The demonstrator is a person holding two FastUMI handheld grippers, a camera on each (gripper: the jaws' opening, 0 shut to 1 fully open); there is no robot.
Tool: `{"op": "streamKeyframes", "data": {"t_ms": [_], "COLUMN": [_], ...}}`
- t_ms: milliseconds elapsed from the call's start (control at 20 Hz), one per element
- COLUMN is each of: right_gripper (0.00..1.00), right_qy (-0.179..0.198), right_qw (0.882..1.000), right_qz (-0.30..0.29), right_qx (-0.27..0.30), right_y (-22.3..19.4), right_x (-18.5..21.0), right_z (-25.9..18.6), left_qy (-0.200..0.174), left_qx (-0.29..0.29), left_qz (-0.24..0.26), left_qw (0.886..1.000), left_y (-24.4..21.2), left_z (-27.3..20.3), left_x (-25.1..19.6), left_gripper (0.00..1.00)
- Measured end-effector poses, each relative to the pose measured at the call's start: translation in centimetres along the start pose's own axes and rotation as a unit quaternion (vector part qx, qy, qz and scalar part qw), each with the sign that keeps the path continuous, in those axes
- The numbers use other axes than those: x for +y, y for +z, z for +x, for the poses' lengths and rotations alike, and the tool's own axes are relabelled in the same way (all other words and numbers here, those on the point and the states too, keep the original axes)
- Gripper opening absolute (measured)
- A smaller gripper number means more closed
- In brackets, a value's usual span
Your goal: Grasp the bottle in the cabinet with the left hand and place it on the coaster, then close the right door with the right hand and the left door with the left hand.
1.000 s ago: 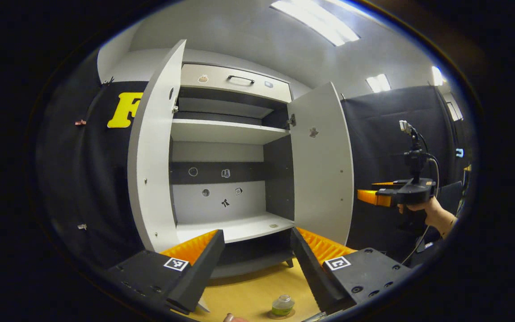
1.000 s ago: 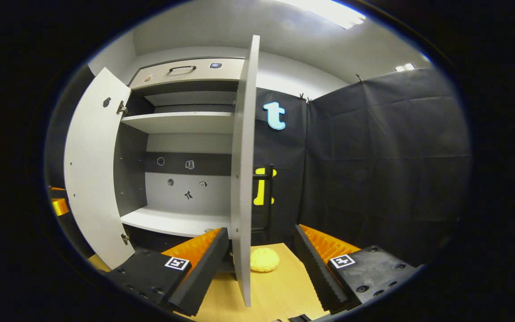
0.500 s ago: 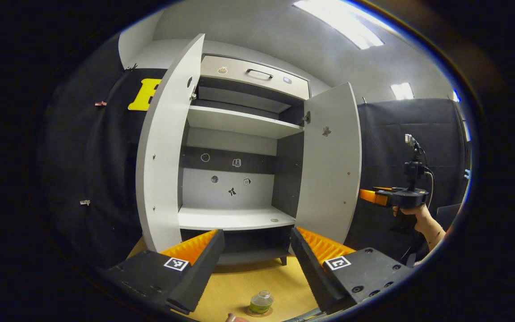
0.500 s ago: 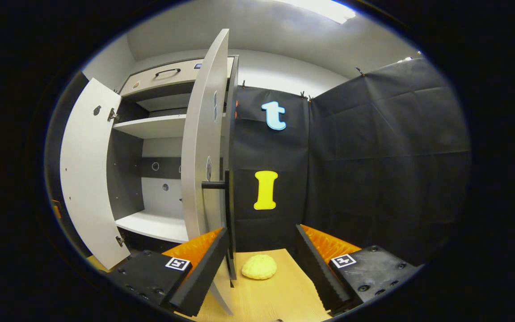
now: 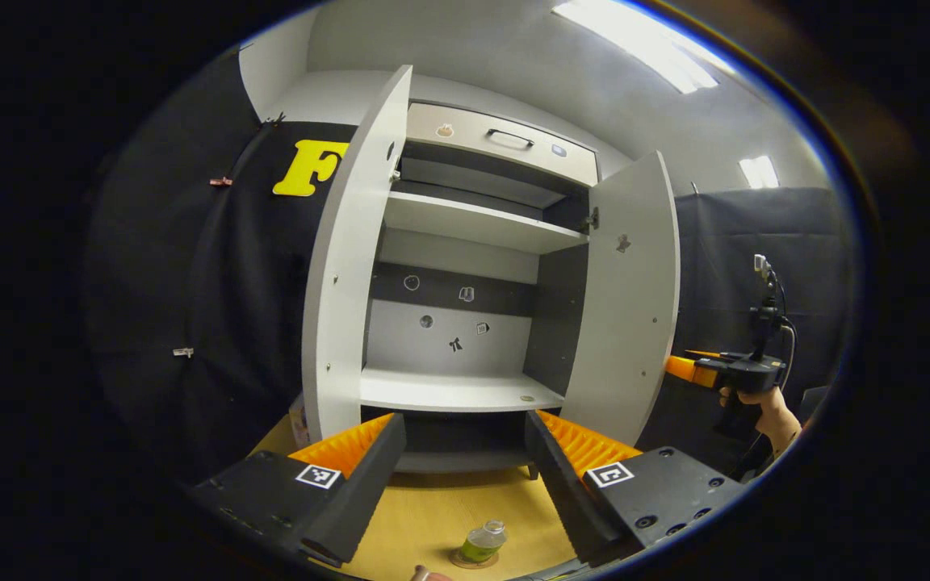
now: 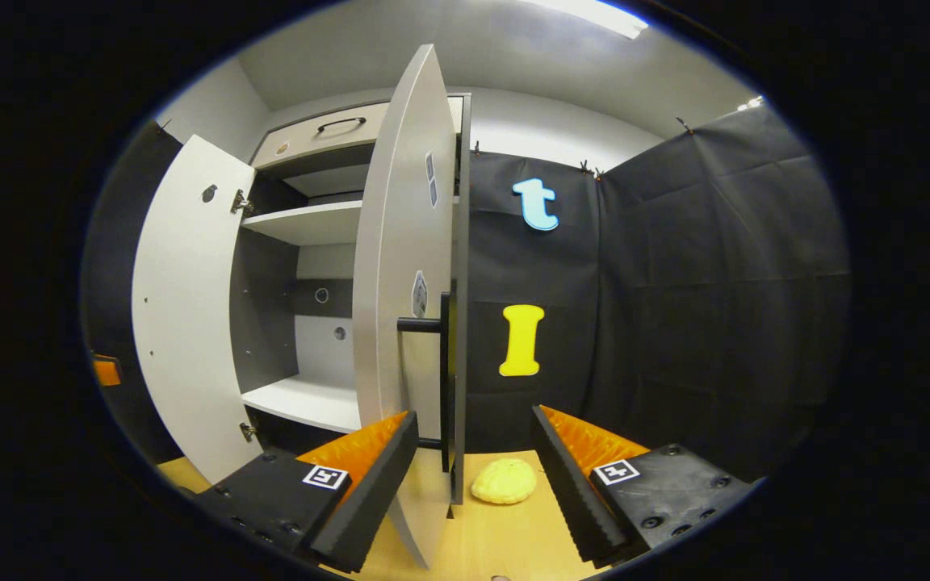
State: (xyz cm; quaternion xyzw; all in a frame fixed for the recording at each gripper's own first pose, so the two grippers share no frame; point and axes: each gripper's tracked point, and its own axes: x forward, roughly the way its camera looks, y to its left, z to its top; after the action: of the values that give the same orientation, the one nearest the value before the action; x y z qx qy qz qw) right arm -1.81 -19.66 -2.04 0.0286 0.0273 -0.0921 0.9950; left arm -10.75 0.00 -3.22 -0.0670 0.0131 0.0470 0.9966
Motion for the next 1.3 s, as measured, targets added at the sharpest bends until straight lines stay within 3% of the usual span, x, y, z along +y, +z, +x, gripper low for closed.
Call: {"op": "streamKeyframes", "data": {"t_ms": [250,350,450,600,1050,1300], "right_gripper": [0.94,0.95,0.99,0.98,0.98,0.98], "right_qy": [0.067,0.117,0.133,0.129,0.081,0.058], "right_qw": [0.998,0.993,0.991,0.991,0.996,0.998], "right_qz": [0.011,0.018,0.006,-0.032,-0.003,-0.014], "right_qx": [0.005,0.019,0.028,0.021,0.025,0.024], "right_y": [-0.8,-1.7,-2.5,-2.6,-2.5,-2.5], "right_x": [7.3,11.6,14.3,15.2,13.3,13.7], "right_z": [2.3,3.2,3.7,3.5,2.0,1.4], "left_qy": [0.026,0.04,0.055,0.076,0.115,0.094], "left_qx": [-0.004,-0.003,-0.006,-0.006,0.0,-0.013], "left_qz": [0.01,0.017,0.025,0.032,0.049,0.051], "left_qw": [1.0,0.999,0.998,0.997,0.992,0.994], "left_y": [0.3,0.5,0.9,1.2,1.2,2.0], "left_z": [-1.5,-2.1,-2.6,-3.0,-2.0,1.6], "left_x": [1.7,2.8,4.2,6.3,14.7,17.7], "left_gripper": [0.95,0.95,0.95,0.95,0.95,0.95]}}
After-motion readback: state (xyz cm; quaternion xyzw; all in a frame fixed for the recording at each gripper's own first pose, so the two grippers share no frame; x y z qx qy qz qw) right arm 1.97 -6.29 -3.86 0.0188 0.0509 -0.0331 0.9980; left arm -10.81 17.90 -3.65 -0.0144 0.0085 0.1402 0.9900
